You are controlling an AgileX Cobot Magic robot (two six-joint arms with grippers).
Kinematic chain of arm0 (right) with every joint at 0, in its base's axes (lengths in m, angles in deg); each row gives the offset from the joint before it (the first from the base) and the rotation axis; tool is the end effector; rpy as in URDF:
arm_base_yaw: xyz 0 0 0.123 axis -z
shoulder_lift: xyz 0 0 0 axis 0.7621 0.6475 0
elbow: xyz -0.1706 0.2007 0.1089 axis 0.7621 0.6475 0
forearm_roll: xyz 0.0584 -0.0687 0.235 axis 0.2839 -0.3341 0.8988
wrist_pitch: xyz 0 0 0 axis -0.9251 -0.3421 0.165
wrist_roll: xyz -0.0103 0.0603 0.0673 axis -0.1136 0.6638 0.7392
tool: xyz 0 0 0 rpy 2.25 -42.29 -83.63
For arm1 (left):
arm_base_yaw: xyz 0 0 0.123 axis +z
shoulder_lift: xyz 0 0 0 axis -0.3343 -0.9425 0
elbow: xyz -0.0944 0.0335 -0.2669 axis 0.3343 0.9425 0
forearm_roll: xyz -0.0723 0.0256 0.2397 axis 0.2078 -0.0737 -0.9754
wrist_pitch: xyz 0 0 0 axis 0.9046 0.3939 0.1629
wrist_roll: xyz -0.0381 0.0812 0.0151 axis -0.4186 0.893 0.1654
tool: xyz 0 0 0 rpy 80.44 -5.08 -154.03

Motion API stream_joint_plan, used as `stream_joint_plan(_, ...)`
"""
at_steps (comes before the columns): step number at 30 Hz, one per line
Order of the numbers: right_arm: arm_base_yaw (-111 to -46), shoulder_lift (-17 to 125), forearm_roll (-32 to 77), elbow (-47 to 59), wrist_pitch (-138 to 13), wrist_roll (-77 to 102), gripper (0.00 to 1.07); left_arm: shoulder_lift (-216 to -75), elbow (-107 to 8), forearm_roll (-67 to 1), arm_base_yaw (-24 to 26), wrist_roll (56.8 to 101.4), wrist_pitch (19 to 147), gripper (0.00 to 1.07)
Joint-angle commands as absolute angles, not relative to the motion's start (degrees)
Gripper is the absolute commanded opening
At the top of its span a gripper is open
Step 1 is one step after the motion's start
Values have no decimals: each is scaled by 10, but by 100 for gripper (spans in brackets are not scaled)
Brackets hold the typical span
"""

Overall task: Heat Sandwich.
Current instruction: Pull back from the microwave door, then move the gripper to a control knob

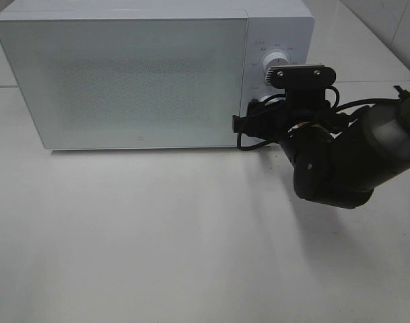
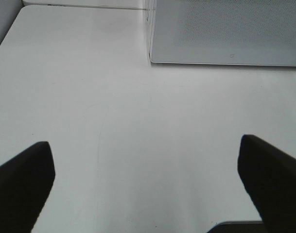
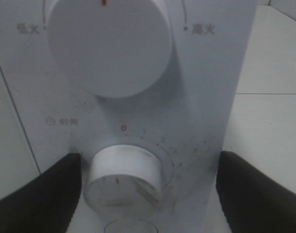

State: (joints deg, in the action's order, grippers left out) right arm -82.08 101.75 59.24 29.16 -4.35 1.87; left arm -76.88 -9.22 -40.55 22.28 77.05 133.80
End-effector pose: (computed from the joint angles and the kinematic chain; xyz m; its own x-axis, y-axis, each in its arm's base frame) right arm 0.3250 0.1494 0.1215 -0.1655 -0.0154 -0.9861 -0.0012 0.9999 -0.0154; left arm -0.0090 -0.0104 0.2811 -0.4523 -0.0500 -0.8904 0.0368 0.9965 -0.0747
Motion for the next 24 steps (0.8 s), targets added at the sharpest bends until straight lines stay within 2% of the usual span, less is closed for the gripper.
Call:
stream_joint_plan(1, -817, 1018, 587, 281, -48, 22, 74, -756, -90, -404, 222, 770, 1330, 98)
stream_joint_plan(6, -839, 1018, 596, 283, -55, 21, 74, -756, -90, -404, 222, 770, 1330, 98)
stream_joint_plan(20, -840, 1018, 596, 282, -50, 21, 74, -756, -90, -404, 222, 770, 1330, 98)
stream_joint_plan(24, -840, 1018, 611, 282, -45, 21, 68, -756, -90, -404, 222, 770, 1330, 98)
